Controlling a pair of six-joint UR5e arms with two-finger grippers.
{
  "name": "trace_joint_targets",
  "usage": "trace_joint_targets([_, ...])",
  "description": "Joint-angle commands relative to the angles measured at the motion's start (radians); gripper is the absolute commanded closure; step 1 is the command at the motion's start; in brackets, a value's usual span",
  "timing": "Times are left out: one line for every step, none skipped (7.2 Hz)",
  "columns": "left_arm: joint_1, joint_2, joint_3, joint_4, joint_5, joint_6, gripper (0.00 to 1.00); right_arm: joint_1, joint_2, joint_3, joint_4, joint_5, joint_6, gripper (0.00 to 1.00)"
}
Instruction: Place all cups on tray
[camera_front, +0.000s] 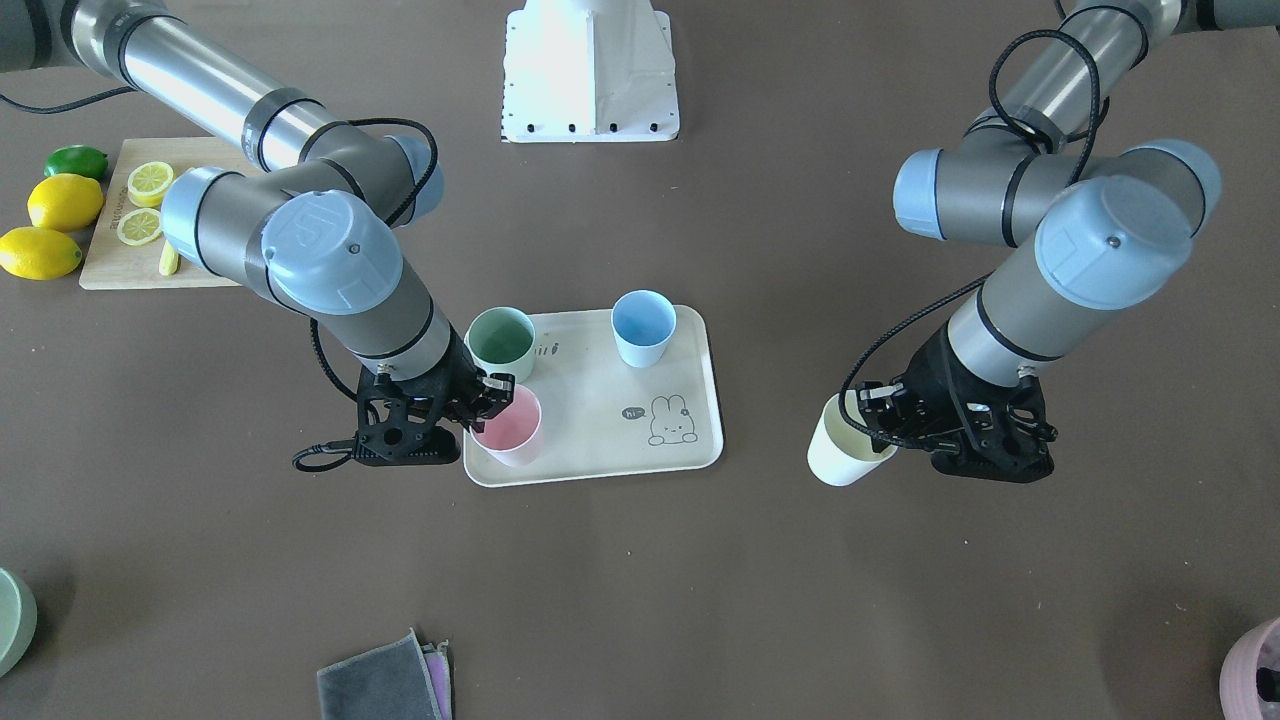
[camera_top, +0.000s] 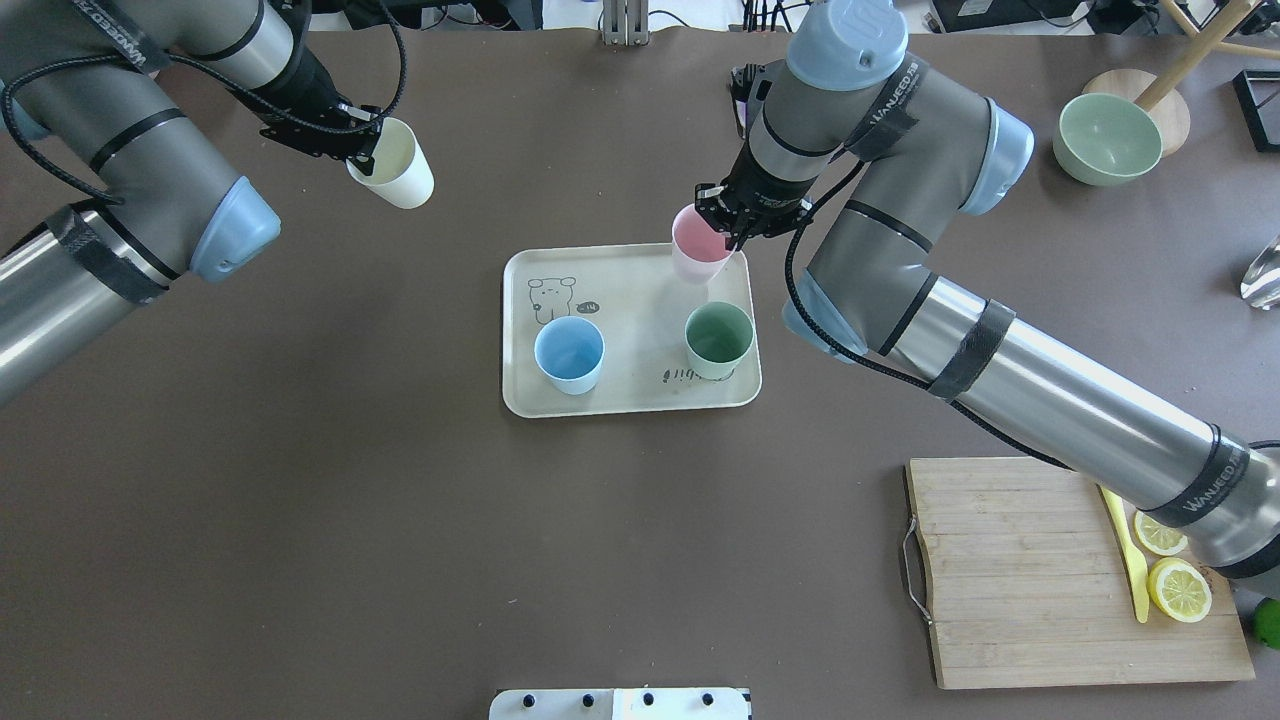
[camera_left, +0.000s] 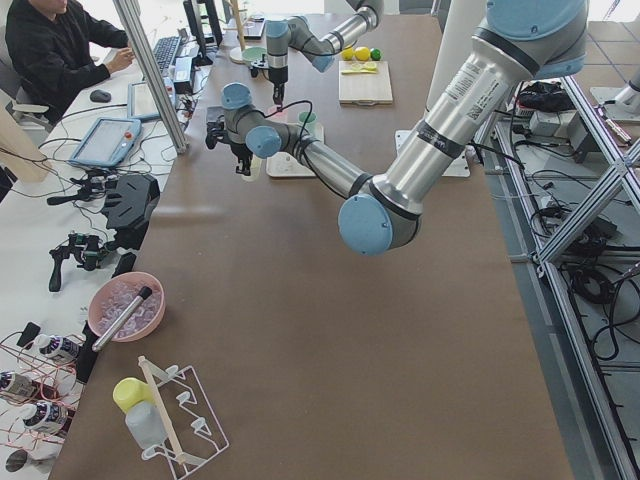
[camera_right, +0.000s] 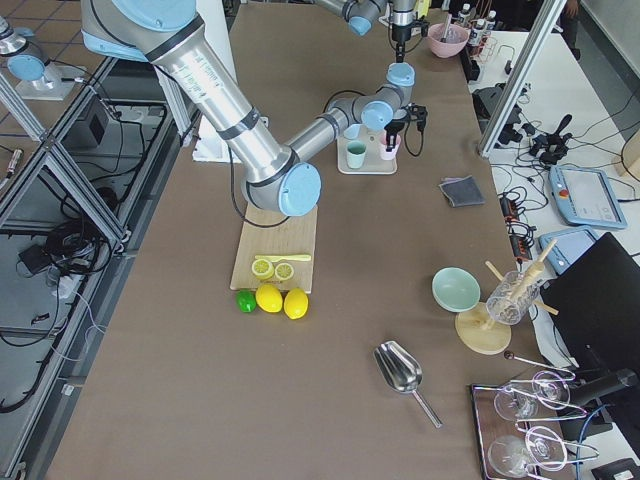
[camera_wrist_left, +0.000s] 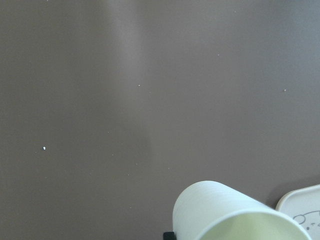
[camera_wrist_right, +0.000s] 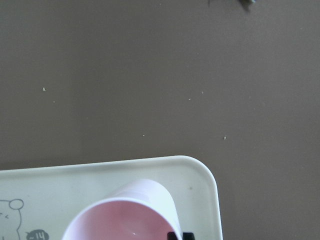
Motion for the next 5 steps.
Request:
trace_joint_targets([0.011,-0.020,-0.001,0.002,0.002,-0.040,1.00,-0.012,-0.001,-0.027,0.020,0.000,0.018,0.62])
trace_joint_targets([0.043,-0.038,-0.003,0.002,0.006,-0.101,1.00,-0.012,-0.001,-0.019,0.021,0.000,0.082,0.01])
trace_joint_targets([0.097,-0.052,-0.015,0.002,0.067,-0.156,1.00,0.007,0.005,-0.012,0.015,0.013,0.089,0.00])
trace_joint_targets([0.149,-0.063,-0.029,0.002,0.095,-0.216,1.00,0.055,0.011,0.004,0.003,0.067,0.092,0.00])
trace_joint_targets([0.183,-0.072,-0.030,0.002,0.129,-0.241,1.00,0.108,0.009,0.005,0.005,0.146,0.080,0.00])
